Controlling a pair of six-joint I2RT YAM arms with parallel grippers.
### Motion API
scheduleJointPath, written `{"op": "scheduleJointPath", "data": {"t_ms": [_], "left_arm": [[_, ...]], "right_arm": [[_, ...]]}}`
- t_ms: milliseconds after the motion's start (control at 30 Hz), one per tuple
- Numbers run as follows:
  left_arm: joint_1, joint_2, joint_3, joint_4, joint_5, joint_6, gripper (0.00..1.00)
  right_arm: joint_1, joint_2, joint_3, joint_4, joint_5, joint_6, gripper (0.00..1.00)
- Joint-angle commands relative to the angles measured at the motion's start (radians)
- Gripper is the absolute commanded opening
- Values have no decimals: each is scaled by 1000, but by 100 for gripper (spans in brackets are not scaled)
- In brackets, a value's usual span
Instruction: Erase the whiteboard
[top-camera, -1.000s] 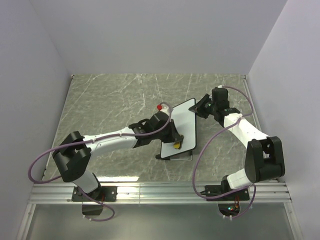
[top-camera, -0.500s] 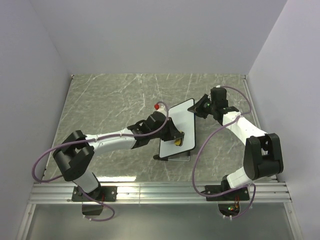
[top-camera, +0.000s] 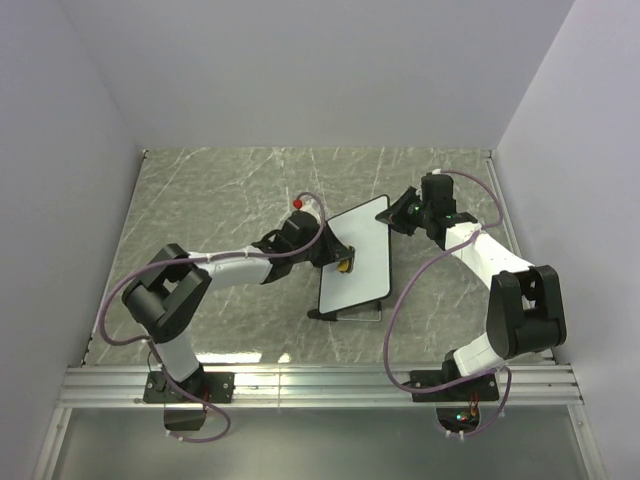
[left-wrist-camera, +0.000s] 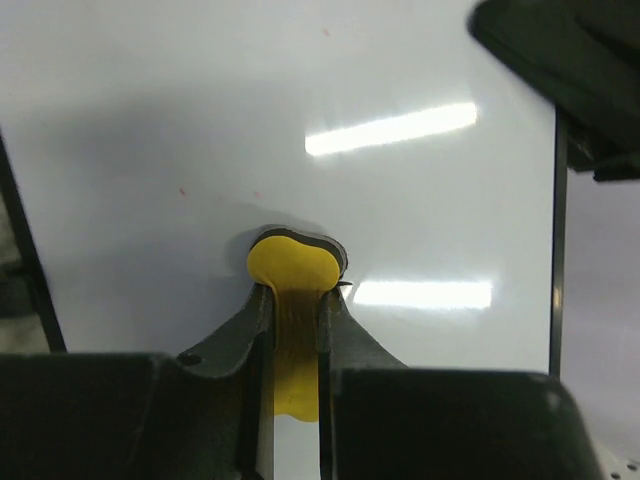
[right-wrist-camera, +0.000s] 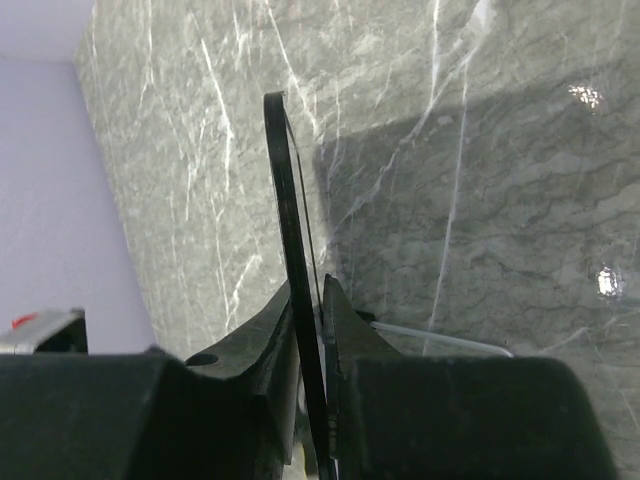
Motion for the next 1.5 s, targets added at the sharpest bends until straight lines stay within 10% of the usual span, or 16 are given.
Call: {"op": "scheduleJointPath", "data": {"t_ms": [0,500,1133,1467], "left_arm": [[-12,145,-26,-155,26,68,0],[65,103,74,-330,-15,148,0],[666,-207,97,-694,-60,406,0],[733,-126,71,-657,-43,455,0]], "right_arm": [[21,-9,14,-106,-18,91,0],[22,-18,-14,-54,-38,114,0],[24,-136,87,-133,-84,134,0],[25,-261,72,-234,-101,128,0]]}}
